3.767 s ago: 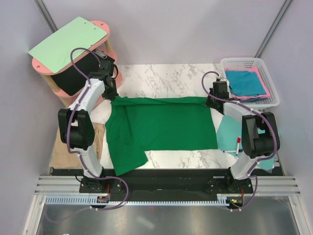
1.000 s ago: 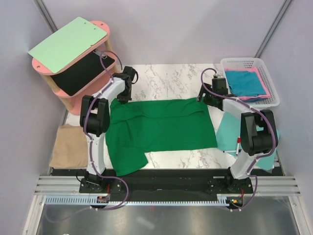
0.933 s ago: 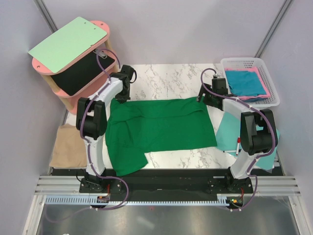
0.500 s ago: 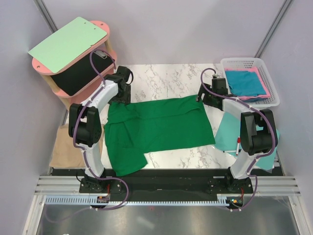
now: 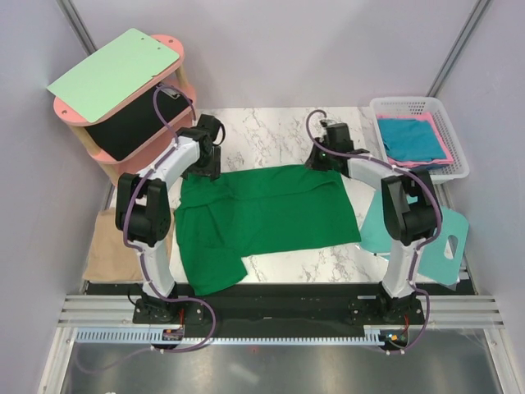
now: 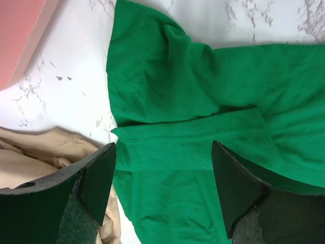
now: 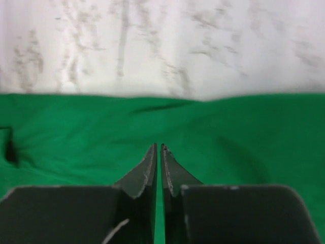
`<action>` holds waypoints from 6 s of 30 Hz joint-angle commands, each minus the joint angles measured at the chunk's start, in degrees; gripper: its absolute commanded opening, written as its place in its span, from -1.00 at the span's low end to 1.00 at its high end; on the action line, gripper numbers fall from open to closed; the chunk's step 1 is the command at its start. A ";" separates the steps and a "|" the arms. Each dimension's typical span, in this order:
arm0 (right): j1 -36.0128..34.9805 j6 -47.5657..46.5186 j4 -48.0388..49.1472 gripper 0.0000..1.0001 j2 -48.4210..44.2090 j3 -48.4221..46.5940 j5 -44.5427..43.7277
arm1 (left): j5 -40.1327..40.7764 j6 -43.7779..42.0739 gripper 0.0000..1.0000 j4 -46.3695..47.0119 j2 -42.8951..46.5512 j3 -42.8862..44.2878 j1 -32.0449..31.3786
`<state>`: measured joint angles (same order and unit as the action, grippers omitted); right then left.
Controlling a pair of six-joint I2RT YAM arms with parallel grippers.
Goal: Fold and stack the t-shirts
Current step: Fold the flattened tshirt in 1/3 of the way
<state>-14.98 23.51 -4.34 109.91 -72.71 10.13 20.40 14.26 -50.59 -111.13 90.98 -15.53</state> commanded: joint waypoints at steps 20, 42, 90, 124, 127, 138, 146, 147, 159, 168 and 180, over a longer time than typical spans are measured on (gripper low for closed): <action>-6.29 -0.83 -11.30 -0.90 20.52 -21.86 -7.22 | -3.96 3.49 0.65 5.05 2.06 -3.71 -1.34; -3.39 -1.36 -11.92 -0.88 20.08 -19.93 -5.56 | -6.44 6.04 -0.96 7.08 -10.78 3.24 -5.21; 1.27 -0.92 -12.62 -0.85 19.29 -16.33 -8.55 | 0.78 5.34 -0.96 3.83 -11.99 10.00 -3.90; 3.38 -0.04 -12.71 -0.85 19.82 -16.50 -6.97 | 2.98 3.58 -0.96 5.76 -15.78 17.83 -7.67; 3.29 -0.13 -12.71 -0.85 19.82 -16.50 -6.88 | 2.54 3.05 -0.96 5.76 -15.61 17.57 -8.37; 3.38 -0.13 -12.71 -0.85 19.99 -16.59 -6.79 | -3.09 3.49 -0.96 8.22 -11.48 10.98 -10.57; 3.38 -0.04 -12.63 -0.85 19.99 -16.68 -6.62 | -4.84 4.90 -0.96 8.31 -2.34 0.79 -11.63; 3.38 -0.04 -12.62 -0.85 20.08 -16.76 -6.62 | -5.63 4.90 -0.96 8.40 -1.03 -0.18 -11.63; 3.38 0.05 -12.63 -0.84 19.91 -16.68 -6.62 | -10.04 7.88 -0.96 11.73 2.49 -13.01 -14.44; 3.47 0.05 -12.62 -0.84 19.82 -16.50 -6.35 | -7.13 5.52 -0.96 11.30 5.93 -2.59 -13.39; 3.38 -0.13 -12.54 -0.83 19.91 -16.50 -6.35 | -11.78 4.11 0.47 8.93 -6.55 12.28 -8.38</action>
<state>-12.51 24.43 -10.04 127.66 -91.53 6.61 10.72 19.40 -40.27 -113.93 99.44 -25.41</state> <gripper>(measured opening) 0.081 0.723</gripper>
